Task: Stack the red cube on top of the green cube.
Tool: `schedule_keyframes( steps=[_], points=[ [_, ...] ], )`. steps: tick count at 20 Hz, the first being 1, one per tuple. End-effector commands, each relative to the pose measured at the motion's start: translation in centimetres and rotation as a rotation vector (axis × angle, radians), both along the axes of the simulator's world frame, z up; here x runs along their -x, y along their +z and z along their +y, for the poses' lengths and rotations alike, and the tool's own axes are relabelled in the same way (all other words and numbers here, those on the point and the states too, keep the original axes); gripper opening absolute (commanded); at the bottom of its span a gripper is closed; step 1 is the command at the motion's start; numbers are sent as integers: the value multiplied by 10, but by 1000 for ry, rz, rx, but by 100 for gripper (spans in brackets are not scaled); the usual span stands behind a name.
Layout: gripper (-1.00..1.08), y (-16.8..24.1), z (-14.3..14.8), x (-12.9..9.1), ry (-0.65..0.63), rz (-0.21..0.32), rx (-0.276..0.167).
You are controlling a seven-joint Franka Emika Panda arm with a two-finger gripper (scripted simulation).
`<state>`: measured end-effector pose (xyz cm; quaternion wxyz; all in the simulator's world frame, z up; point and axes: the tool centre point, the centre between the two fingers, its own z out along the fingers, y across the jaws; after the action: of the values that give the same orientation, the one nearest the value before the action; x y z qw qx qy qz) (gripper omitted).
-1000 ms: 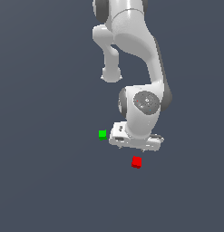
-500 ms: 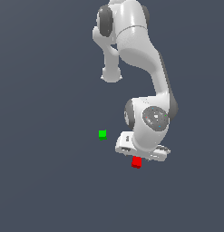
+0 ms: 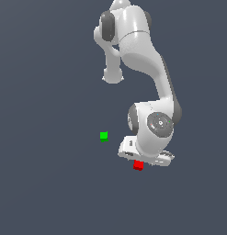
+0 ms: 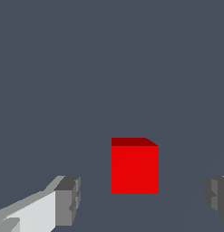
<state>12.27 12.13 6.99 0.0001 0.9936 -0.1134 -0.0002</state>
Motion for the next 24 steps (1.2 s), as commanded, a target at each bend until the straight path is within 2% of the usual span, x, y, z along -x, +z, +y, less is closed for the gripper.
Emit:
schedule_keyframes(
  steps=[1,13,19,20,24],
  points=[
    [100,0,0,0,0,0,0],
    [100,-48,0,0,-1,0,0],
    [100,-50,0,-1,-1,0,0],
    [-100,-50,0,-1,-1,0,0],
    [-100,-50,0,-1,-1,0,0]
  ],
)
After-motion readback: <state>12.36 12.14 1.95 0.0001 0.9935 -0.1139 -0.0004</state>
